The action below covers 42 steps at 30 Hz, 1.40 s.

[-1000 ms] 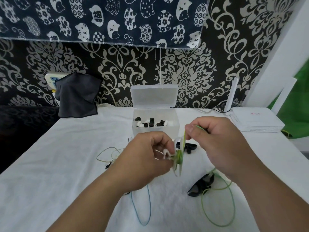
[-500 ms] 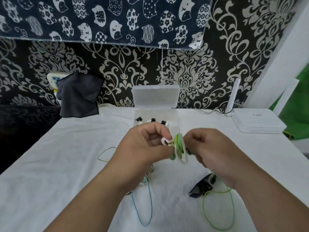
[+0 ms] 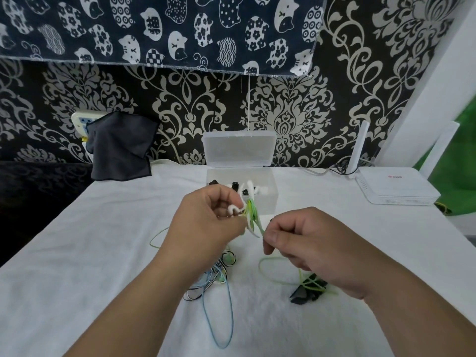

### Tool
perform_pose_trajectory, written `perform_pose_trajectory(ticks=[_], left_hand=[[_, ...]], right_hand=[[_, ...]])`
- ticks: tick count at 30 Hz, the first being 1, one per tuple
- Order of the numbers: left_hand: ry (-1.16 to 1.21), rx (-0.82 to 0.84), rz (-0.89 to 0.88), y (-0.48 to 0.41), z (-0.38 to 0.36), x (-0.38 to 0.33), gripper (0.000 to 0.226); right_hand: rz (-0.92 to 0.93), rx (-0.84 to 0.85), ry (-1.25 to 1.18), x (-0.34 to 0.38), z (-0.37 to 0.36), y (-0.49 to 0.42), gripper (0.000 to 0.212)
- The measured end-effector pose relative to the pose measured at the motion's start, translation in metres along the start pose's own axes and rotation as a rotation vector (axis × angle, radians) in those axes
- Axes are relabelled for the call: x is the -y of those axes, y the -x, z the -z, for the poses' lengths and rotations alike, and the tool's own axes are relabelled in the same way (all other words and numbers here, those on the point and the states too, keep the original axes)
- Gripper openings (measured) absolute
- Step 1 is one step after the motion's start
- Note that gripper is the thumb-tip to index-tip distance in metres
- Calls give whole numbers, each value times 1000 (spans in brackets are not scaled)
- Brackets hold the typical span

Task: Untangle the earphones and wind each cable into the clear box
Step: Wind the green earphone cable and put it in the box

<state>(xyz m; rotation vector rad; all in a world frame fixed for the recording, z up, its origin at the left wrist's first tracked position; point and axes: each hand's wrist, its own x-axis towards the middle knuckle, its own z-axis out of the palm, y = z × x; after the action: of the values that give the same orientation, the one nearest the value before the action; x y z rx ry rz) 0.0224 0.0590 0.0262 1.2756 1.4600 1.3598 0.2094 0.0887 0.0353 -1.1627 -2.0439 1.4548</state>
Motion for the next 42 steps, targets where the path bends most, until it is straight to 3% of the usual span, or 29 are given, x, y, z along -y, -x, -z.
perform_pose_trajectory(ticks=[4,8,13,17,21,26,31,39,42], left_hand=[[-347,4,-111,4,-6,0,25],[-429,86,-139,6,-7,2,24],[-294,258,-91,11,-10,-6,27],[-108,371,-24,11,-9,-7,29],[129,417,-9,11,-11,-8,24],[371,259,-47,6,-12,-6,24],[293,26,-20,0,-8,2,19],[232,-35,44,-4,-3,2,19],[211,-59,47,-2,-5,1,18]], right_hand=[[85,-18,-135,3,0,0,23],[146,-138,-133,7,6,2,24],[184,-425,-3,9,11,2,26],[166,-514,24,5,13,0,24],[28,-445,-59,0,14,-3,31],[-118,-124,-63,-6,2,-5,39],[-143,6,-24,-3,-2,-2,38],[-116,-55,37,-1,3,-1,34],[-104,1,5,1,3,1,33]])
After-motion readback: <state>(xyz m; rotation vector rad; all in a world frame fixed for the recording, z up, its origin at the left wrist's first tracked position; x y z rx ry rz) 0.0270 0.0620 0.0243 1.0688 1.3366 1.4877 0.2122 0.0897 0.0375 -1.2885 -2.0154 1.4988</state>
